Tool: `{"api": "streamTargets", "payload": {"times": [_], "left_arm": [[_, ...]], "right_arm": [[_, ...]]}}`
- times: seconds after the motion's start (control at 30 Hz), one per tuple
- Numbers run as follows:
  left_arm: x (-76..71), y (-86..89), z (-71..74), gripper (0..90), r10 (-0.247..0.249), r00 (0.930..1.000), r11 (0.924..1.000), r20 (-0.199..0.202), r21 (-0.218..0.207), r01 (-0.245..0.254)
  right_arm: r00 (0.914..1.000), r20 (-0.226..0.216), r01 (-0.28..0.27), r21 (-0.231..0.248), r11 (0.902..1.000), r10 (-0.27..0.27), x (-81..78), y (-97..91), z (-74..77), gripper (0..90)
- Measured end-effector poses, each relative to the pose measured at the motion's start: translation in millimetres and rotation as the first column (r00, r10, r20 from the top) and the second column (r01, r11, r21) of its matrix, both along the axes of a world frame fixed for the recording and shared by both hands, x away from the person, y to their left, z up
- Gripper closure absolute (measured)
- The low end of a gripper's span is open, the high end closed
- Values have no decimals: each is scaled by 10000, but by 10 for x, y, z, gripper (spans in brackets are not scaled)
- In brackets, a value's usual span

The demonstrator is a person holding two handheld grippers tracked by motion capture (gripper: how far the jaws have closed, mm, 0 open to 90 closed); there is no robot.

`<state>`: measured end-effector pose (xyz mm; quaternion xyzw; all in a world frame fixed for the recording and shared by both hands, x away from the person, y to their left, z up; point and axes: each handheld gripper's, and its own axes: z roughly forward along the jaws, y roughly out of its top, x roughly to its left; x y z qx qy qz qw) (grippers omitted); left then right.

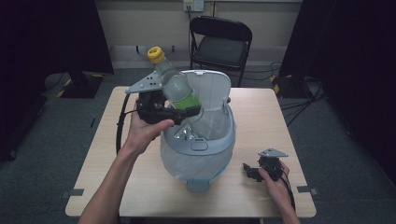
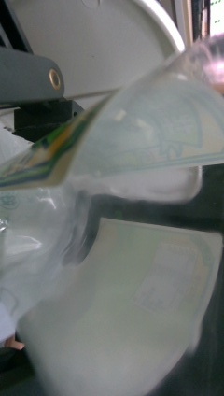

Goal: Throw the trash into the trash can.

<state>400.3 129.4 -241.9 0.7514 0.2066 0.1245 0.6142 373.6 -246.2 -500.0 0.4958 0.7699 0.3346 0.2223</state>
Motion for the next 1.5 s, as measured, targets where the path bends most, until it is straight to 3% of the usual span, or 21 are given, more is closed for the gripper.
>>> {"api": "streamTargets", "payload": {"times": [0.07,0.3,0.4,0.43,0.47,0.53,0.63,0.77,0.9,1.03,1.13,1.27,1.33,1.37,1.4,1.5], "left_arm": [[52,-37,-12,277,109,9999,9990,-17,424,-108],[169,-114,-68,255,-207,9984,9958,-527,879,253],[145,-125,-66,228,-196,9993,9896,-333,1418,241],[125,-146,-75,228,-134,9998,9832,-176,1820,164],[119,-159,-83,231,-236,9995,9803,-186,1958,268],[116,-180,-97,234,-429,9986,9784,-296,2009,480],[120,-168,-69,243,-572,9975,9866,-424,1508,630],[121,-216,-110,270,-507,9980,9681,-379,2438,584],[172,-210,-176,266,-780,9923,9745,-960,2027,962],[192,-208,-191,266,-588,9925,9746,-1069,2091,802],[234,-201,-230,265,-656,9876,9715,-1429,2167,959],[283,-177,-259,278,-540,9840,9738,-1699,2092,896],[275,-120,-222,319,-892,9844,9861,-1519,1254,1087],[272,-96,-194,320,-939,9846,9888,-1472,1016,1095],[256,-76,-150,319,-849,9883,9900,-1271,1011,980],[214,-52,-113,320,-924,9895,9887,-1114,1073,1044]], "right_arm": [[10000,-1,1,2,10000,-1,0,0,0,146],[10000,5,-2,2,10000,2,0,0,0,146],[10000,-1,2,2,10000,-2,0,0,0,146],[10000,1,0,2,10000,0,0,0,0,146],[10000,0,0,2,10000,0,0,0,0,146],[10000,0,1,1,10000,-1,0,0,0,146],[10000,0,2,2,10000,-2,0,0,0,146],[10000,1,0,2,10000,0,0,0,0,146],[10000,19,-11,-9,10000,11,1,-1,-1,146],[10000,18,-15,-9,10000,15,1,-1,-1,146],[10000,21,-12,-5,10000,12,1,-1,-1,146],[10000,5,-9,-2,10000,9,0,0,0,146],[10000,6,-11,-4,10000,11,0,-1,0,146],[10000,3,-9,-2,10000,9,0,0,0,146],[10000,6,-2,3,10000,2,0,0,0,146],[10000,-3,-88,-10,10000,88,2,4,-1,138]]}}
